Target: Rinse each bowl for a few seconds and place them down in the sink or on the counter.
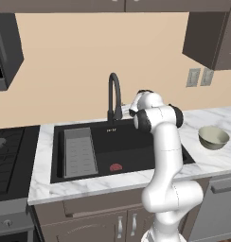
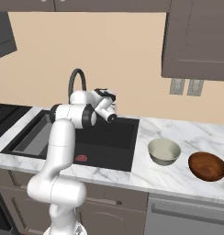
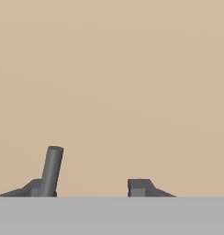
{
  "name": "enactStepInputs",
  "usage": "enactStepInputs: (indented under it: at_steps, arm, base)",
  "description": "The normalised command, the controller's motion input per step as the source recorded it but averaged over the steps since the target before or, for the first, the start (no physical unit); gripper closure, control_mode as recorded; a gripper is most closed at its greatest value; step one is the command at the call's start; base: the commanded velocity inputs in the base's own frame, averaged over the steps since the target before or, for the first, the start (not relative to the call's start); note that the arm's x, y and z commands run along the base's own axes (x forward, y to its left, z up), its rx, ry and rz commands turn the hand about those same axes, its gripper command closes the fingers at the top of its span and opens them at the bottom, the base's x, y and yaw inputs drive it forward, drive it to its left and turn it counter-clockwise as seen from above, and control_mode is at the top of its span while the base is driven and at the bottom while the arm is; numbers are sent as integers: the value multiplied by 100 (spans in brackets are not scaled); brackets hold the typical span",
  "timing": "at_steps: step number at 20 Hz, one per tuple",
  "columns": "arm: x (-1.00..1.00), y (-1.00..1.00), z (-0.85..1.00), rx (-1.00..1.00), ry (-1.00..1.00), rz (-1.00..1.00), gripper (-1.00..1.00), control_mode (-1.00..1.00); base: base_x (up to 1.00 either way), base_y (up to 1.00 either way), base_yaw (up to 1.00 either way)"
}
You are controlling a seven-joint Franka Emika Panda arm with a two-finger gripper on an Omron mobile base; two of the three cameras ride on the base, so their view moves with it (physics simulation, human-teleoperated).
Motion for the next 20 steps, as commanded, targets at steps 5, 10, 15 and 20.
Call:
enactStepInputs:
  at_steps: [5,10,15,20]
  arm:
    - [2,-53,-28,7,2,2,100,-100]
    - [0,-54,-27,8,1,2,100,-100]
    - [0,-55,-28,9,1,2,100,-100]
    - [0,-55,-30,9,2,2,100,-100]
  base:
    - [0,0,0]
    - [0,0,0]
    - [0,0,0]
    - [0,0,0]
